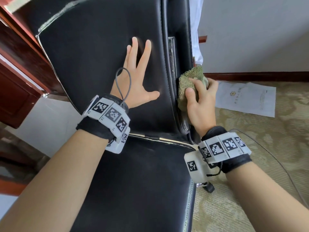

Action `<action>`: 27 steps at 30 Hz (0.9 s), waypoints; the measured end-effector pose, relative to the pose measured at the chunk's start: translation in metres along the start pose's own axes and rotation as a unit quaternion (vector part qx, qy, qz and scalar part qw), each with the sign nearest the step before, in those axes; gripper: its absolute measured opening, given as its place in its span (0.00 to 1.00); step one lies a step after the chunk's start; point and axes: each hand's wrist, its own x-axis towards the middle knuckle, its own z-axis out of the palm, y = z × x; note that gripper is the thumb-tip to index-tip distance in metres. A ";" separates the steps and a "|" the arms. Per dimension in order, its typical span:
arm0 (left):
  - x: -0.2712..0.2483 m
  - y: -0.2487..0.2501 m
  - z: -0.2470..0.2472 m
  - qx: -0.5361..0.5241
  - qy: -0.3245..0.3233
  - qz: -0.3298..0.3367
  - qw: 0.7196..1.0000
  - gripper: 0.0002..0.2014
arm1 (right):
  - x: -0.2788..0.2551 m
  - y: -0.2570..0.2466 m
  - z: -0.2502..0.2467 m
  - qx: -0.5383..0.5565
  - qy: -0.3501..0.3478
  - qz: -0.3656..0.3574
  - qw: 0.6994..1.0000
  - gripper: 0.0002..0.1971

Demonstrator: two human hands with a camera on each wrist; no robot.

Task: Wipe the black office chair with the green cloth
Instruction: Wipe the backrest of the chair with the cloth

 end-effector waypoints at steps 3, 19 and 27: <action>-0.002 -0.004 -0.003 0.017 -0.008 0.010 1.000 0.58 | -0.001 -0.009 -0.013 0.024 0.032 -0.026 0.999 0.17; -0.001 -0.008 0.010 0.095 0.022 0.013 0.995 0.61 | -0.012 0.024 -0.003 -0.053 -0.025 -0.005 0.998 0.18; -0.001 -0.012 0.011 0.159 0.017 0.016 0.987 0.63 | 0.023 -0.023 0.007 -0.012 0.082 -0.126 0.989 0.17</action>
